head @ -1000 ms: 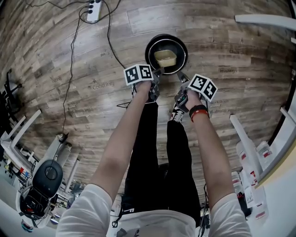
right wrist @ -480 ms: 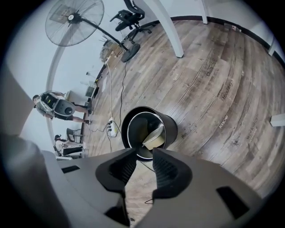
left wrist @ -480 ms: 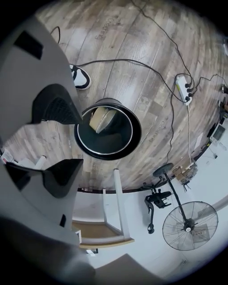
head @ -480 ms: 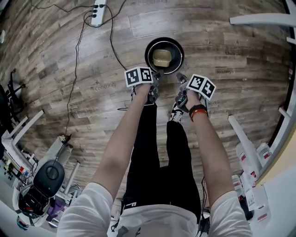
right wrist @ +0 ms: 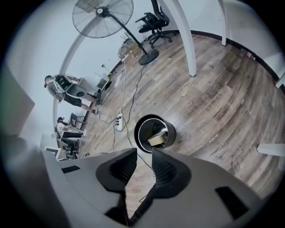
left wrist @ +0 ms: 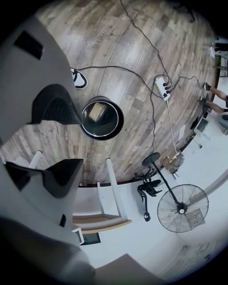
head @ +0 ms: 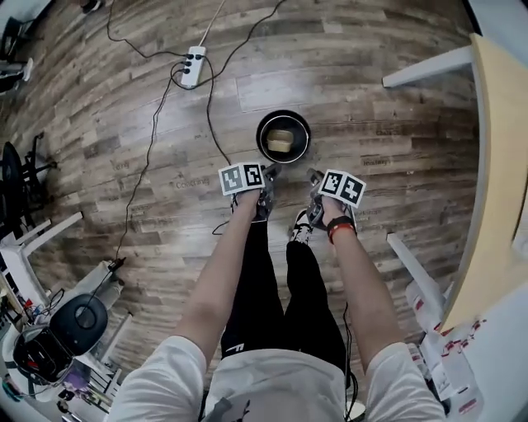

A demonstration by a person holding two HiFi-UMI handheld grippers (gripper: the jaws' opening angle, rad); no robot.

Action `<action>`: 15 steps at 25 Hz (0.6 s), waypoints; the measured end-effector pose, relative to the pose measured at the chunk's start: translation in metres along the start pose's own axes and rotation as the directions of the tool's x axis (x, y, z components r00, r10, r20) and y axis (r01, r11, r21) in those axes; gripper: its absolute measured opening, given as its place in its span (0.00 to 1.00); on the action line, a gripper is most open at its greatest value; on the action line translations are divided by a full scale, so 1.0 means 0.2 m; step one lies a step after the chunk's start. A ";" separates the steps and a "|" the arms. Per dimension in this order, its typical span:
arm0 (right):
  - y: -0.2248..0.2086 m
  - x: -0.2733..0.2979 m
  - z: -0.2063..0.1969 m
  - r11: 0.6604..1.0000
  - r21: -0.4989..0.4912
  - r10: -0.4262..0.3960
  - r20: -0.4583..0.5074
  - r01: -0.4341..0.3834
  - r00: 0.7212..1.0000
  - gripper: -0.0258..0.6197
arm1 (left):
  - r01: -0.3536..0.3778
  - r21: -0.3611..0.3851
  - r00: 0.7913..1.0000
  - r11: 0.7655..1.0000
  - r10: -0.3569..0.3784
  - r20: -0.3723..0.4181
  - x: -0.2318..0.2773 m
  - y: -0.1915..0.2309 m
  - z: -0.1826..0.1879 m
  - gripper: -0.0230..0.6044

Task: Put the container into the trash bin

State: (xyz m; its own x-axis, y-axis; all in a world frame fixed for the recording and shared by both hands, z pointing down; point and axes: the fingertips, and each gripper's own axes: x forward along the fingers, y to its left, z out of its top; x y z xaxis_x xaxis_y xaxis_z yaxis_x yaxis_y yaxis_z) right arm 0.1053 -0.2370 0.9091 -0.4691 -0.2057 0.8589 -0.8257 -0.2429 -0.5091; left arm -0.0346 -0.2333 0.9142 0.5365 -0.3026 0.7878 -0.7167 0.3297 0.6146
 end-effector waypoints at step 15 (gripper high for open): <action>0.49 -0.96 -0.10 0.989 -0.110 0.117 0.123 -0.103 0.985 0.21 | 0.052 0.066 0.991 0.996 -0.060 0.121 -0.86 -0.59 -0.27 0.44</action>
State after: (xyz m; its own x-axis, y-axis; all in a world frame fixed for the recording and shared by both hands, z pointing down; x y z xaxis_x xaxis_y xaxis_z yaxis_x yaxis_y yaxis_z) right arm 0.1082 -0.2029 0.6959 -0.5201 -0.3479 0.7800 -0.8021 -0.1147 -0.5861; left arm -0.0187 -0.1716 0.7084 0.5207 -0.4275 0.7390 -0.7155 0.2538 0.6509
